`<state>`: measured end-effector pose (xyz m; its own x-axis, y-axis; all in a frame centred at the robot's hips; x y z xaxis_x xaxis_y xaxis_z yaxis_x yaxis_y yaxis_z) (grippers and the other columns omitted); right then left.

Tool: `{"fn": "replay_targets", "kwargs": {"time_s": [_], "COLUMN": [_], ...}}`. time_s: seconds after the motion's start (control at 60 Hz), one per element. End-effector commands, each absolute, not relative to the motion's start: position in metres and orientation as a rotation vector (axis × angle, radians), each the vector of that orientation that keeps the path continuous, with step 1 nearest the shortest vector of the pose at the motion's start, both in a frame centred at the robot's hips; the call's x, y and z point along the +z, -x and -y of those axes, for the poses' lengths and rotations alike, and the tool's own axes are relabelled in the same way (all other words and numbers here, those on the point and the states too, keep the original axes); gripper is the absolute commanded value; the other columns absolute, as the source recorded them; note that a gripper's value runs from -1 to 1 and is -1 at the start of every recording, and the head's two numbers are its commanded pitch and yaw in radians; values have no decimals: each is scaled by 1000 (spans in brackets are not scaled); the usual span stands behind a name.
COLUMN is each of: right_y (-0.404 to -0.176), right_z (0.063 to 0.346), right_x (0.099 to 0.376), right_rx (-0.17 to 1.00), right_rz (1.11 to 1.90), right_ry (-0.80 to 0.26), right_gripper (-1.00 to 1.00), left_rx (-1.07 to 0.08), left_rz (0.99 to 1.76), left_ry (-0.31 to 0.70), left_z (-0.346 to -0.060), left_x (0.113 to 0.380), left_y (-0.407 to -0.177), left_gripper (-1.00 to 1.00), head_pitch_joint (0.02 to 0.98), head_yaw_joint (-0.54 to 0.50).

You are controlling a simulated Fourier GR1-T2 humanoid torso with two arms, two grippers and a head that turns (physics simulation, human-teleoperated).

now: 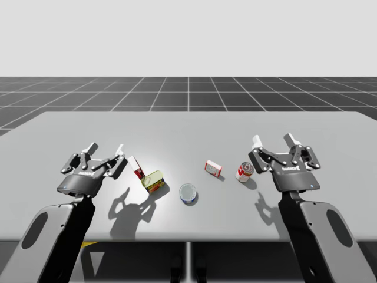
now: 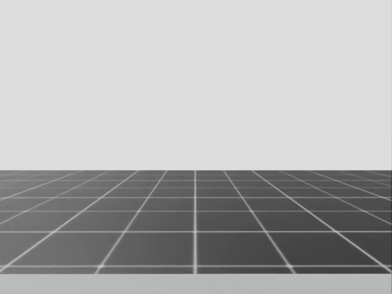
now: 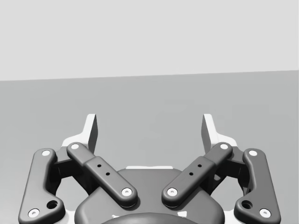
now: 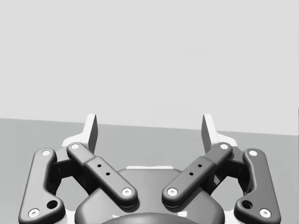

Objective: Pick up the tuna fish can and lift it.

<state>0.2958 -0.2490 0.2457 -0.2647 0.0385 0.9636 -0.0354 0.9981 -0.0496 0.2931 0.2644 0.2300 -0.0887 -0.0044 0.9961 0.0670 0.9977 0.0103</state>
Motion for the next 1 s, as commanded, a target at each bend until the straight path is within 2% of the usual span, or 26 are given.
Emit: {"fn": "replay_targets", "kwargs": {"time_s": [0.017,0.167,0.333,0.35,0.533,0.55,0.733,1.0], "right_y": [-294,-293,-294,-294,-293,-293,-293,-292], "right_z": [248,249,250,250,250,250,250,249], "right_x": [245,248,248,248,250,250,251,252], "right_rx": [31,77,68,68,66,66,67,72], "right_rz": [1844,1830,1826,1826,1827,1826,1824,1824], "right_ry": [8,-48,-41,-40,-36,-35,-33,-26], "right_gripper": [-1000,-1000,-1000,-1000,-1000,-1000,-1000,-1000], "left_rx": [-60,-60,-60,-60,-66,-68,-75,-89], "left_rz": [1661,1661,1660,1661,1663,1662,1657,1644], "left_ry": [48,48,45,45,45,44,42,43], "left_z": [-265,-265,-265,-265,-266,-266,-266,-263], "left_x": [230,230,230,231,231,231,230,227], "left_y": [-293,-293,-293,-293,-293,-293,-294,-295], "left_gripper": [-1000,-1000,-1000,-1000,-1000,-1000,-1000,-1000], "head_pitch_joint": [65,100,291,334,524,565,720,868], "head_yaw_joint": [-3,-4,-11,-11,-15,-17,-21,5]}}
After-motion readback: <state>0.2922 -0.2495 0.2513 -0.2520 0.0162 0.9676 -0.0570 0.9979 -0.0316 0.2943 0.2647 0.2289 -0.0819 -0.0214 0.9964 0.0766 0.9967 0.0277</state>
